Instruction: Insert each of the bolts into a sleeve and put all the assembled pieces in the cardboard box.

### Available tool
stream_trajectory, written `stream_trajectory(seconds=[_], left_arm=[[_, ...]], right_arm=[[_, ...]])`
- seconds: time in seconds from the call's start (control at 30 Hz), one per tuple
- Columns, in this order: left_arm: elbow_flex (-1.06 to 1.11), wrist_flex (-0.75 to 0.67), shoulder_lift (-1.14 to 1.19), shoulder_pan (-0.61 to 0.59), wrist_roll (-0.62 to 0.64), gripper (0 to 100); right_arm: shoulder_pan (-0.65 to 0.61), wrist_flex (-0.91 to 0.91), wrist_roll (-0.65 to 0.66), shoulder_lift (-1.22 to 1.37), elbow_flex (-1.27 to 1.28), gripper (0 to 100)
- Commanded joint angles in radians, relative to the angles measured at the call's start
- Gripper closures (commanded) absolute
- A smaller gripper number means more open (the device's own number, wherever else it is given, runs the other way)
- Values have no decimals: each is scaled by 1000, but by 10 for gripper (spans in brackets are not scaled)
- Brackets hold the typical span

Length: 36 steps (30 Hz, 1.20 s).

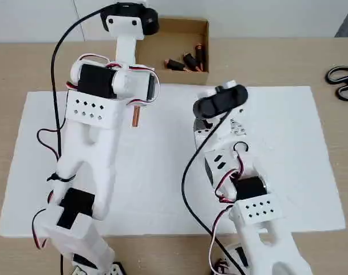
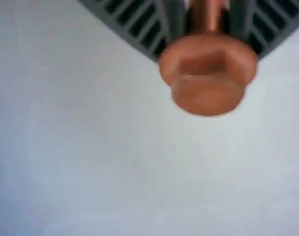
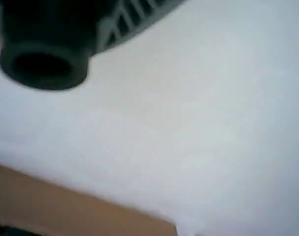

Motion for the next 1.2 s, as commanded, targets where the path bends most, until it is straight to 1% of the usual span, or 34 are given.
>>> stream_trajectory(seconds=[0.0,0.07,0.13,0.23,0.3,0.37,0.43,0.53,0.6,0.73,0.8,0.87,0.93,1.07,1.17], left_arm=[[-39,-11,-69,8,8,994],[-39,-12,-64,8,8,994],[-39,-26,-63,8,11,994],[-38,-97,-61,2,49,994],[-15,-150,-61,8,77,994],[30,-186,-71,35,115,994],[38,-189,-91,66,127,994],[41,-187,-189,100,129,994],[54,-160,-273,114,126,994],[174,-80,-431,112,129,994],[278,-98,-506,80,129,994],[433,-209,-565,44,129,994],[634,-370,-614,32,129,994],[1033,-735,-706,74,129,994],[1244,-971,-802,95,126,994]], right_arm=[[-5,-171,-129,-68,61,995],[-5,-252,-158,-119,133,995],[-5,-351,-160,-170,221,995],[-5,-512,-155,-226,358,995],[-5,-570,-155,-251,427,995],[-5,-584,-153,-271,470,995],[-5,-585,-153,-285,493,995],[-5,-585,-153,-305,505,995],[-5,-585,-153,-317,508,995],[-5,-584,-153,-321,511,995],[-5,-584,-153,-325,516,995],[-19,-584,-153,-326,528,995],[-51,-584,-153,-326,549,995],[-143,-584,-153,-326,566,995],[-160,-584,-153,-326,566,995]])
